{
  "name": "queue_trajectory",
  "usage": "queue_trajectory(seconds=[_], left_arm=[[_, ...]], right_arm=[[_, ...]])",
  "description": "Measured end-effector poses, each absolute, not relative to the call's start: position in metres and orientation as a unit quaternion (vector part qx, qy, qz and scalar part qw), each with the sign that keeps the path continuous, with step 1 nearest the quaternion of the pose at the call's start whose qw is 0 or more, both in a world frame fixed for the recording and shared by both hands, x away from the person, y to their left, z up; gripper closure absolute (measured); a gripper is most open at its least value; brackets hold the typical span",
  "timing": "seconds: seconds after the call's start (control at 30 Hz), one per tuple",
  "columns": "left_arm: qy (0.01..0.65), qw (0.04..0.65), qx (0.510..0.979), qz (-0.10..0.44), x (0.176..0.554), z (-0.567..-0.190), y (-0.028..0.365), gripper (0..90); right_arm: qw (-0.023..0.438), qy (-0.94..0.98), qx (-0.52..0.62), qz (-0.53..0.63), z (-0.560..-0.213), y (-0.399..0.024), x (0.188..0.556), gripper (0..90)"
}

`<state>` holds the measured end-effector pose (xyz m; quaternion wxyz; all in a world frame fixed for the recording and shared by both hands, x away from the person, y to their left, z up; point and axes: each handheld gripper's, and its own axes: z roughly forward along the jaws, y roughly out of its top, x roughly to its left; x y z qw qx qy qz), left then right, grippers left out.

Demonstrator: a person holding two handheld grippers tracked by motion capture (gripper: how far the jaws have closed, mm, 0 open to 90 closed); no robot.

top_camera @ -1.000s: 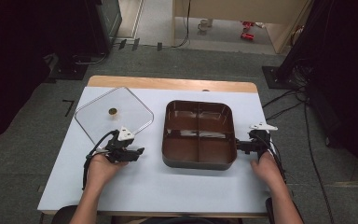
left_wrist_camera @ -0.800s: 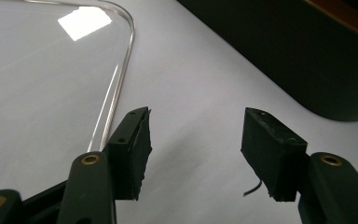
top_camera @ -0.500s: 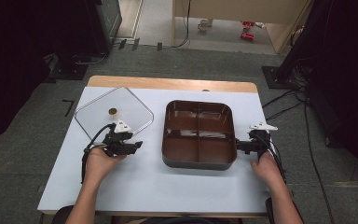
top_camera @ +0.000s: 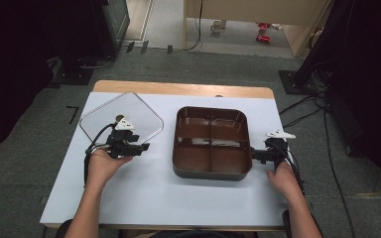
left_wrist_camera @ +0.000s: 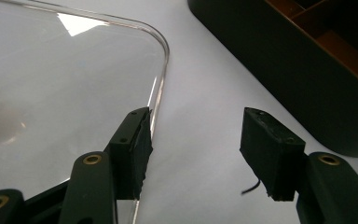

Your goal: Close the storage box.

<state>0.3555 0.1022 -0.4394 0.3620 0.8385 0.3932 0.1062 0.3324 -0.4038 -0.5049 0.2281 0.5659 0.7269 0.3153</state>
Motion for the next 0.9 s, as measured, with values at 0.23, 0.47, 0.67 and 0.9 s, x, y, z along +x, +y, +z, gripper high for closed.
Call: queue_trajectory(seconds=[0.23, 0.47, 0.67, 0.9], left_arm=[[0.387, 0.358, 0.844, 0.103, 0.364, -0.434, 0.104, 45.7], [0.392, 0.358, 0.841, 0.104, 0.376, -0.427, 0.110, 47.0], [0.399, 0.366, 0.834, 0.106, 0.389, -0.428, 0.117, 47.6], [0.413, 0.368, 0.825, 0.117, 0.402, -0.424, 0.128, 47.2]], right_arm=[[0.228, 0.727, 0.566, 0.315, -0.505, -0.404, 0.332, 6.0], [0.228, 0.727, 0.566, 0.315, -0.505, -0.404, 0.332, 6.0], [0.228, 0.727, 0.566, 0.315, -0.505, -0.404, 0.332, 6.0], [0.229, 0.727, 0.565, 0.314, -0.505, -0.404, 0.332, 6.0]])
